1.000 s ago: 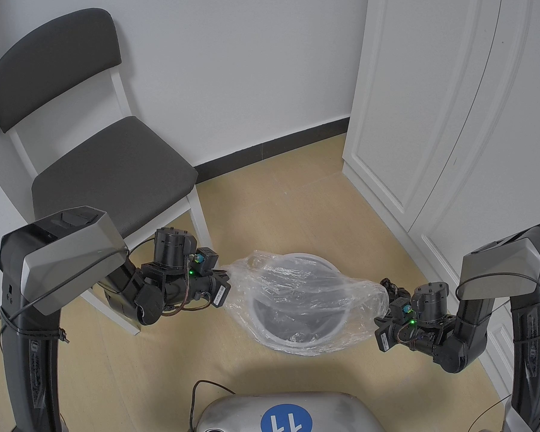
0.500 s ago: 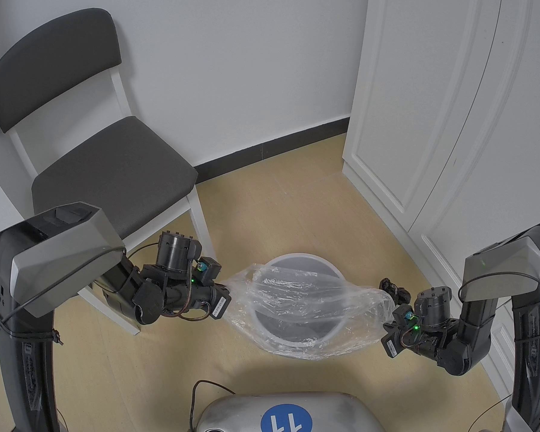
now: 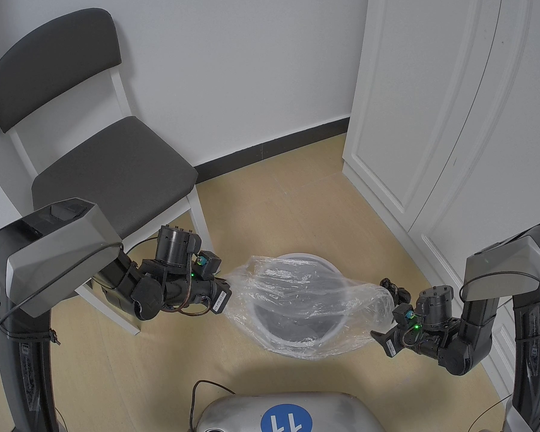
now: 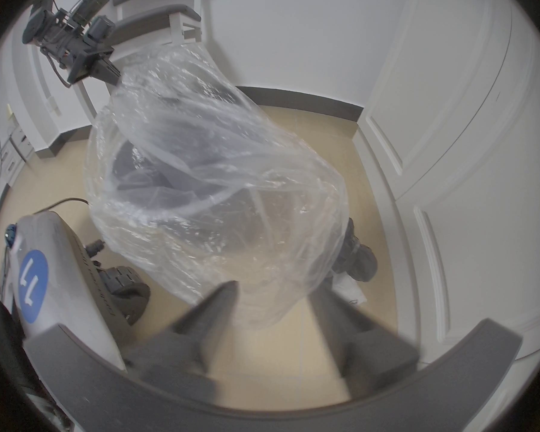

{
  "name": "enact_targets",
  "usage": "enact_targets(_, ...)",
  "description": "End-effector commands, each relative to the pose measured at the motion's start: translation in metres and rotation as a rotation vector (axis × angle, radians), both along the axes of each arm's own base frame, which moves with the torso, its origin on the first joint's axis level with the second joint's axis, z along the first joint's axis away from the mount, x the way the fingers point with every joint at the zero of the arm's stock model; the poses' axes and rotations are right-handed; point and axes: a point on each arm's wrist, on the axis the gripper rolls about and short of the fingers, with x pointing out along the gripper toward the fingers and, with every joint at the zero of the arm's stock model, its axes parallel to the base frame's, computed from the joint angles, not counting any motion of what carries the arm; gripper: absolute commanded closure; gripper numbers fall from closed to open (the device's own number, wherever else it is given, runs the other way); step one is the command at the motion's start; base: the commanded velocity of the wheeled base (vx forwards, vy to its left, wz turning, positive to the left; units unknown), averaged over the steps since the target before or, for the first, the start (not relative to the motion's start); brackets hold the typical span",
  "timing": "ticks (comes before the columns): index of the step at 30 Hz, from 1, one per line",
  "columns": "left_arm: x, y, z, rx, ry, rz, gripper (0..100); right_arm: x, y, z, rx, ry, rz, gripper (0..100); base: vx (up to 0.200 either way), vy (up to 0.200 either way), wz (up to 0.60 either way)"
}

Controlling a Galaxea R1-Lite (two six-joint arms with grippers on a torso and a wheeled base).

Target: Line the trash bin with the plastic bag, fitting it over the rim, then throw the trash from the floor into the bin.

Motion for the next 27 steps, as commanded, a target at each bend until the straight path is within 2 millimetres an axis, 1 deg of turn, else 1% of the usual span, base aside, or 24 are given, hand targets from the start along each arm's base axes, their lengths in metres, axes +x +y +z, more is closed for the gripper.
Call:
enact_targets(1, -0.001, -0.001, 0.002, 0.005, -0.007, 0.008, 100, -0.001, -0.011, 0.009, 0.069, -0.011, 0.042, 0, 0.000, 0.000, 0.00)
enact_targets(4, 0.000, -0.001, 0.003, 0.015, -0.013, 0.022, 100, -0.003, -0.023, 0.013, 0.142, -0.023, 0.112, 0, 0.000, 0.000, 0.00)
enact_targets(5, 0.000, -0.001, 0.003, 0.015, -0.013, 0.022, 100, -0.003, -0.023, 0.013, 0.142, -0.023, 0.112, 0, 0.000, 0.000, 0.00)
enact_targets(6, 0.001, -0.001, 0.003, 0.014, -0.012, 0.023, 100, -0.003, -0.033, 0.015, 0.175, -0.035, 0.144, 0, 0.000, 0.000, 0.00)
enact_targets(10, 0.002, -0.001, 0.000, 0.017, -0.008, 0.026, 100, 0.000, -0.048, 0.016, 0.202, -0.051, 0.177, 0, 0.000, 0.000, 0.00)
enact_targets(14, 0.004, -0.002, -0.005, 0.019, -0.001, 0.027, 100, 0.001, -0.050, 0.018, 0.221, -0.071, 0.196, 0, 0.000, 0.000, 0.00)
enact_targets(18, 0.004, -0.002, -0.007, 0.021, 0.005, 0.025, 100, 0.003, -0.048, 0.019, 0.227, -0.092, 0.203, 0, 0.000, 0.000, 0.00)
enact_targets(19, 0.003, -0.001, -0.009, 0.027, 0.017, 0.028, 100, 0.006, -0.044, 0.020, 0.238, -0.112, 0.204, 0, 0.000, 0.000, 0.00)
enact_targets(20, 0.002, -0.001, -0.009, 0.031, 0.024, 0.027, 0, 0.006, -0.042, 0.022, 0.250, -0.115, 0.203, 0, 0.000, 0.000, 0.00)
enact_targets(23, 0.001, 0.000, -0.007, 0.038, 0.039, 0.027, 0, 0.007, -0.030, 0.031, 0.295, -0.125, 0.188, 0, 0.000, 0.000, 0.00)
enact_targets(24, 0.001, 0.000, -0.007, 0.038, 0.039, 0.027, 0, 0.007, -0.030, 0.031, 0.295, -0.125, 0.188, 0, 0.000, 0.000, 0.00)
enact_targets(26, 0.001, 0.003, -0.003, 0.040, 0.029, 0.030, 0, 0.009, -0.020, 0.037, 0.284, -0.159, 0.128, 0, 0.000, 0.000, 0.00)
enact_targets(27, 0.001, 0.003, -0.003, 0.040, 0.029, 0.030, 0, 0.009, -0.020, 0.037, 0.283, -0.159, 0.125, 0, 0.000, 0.000, 0.00)
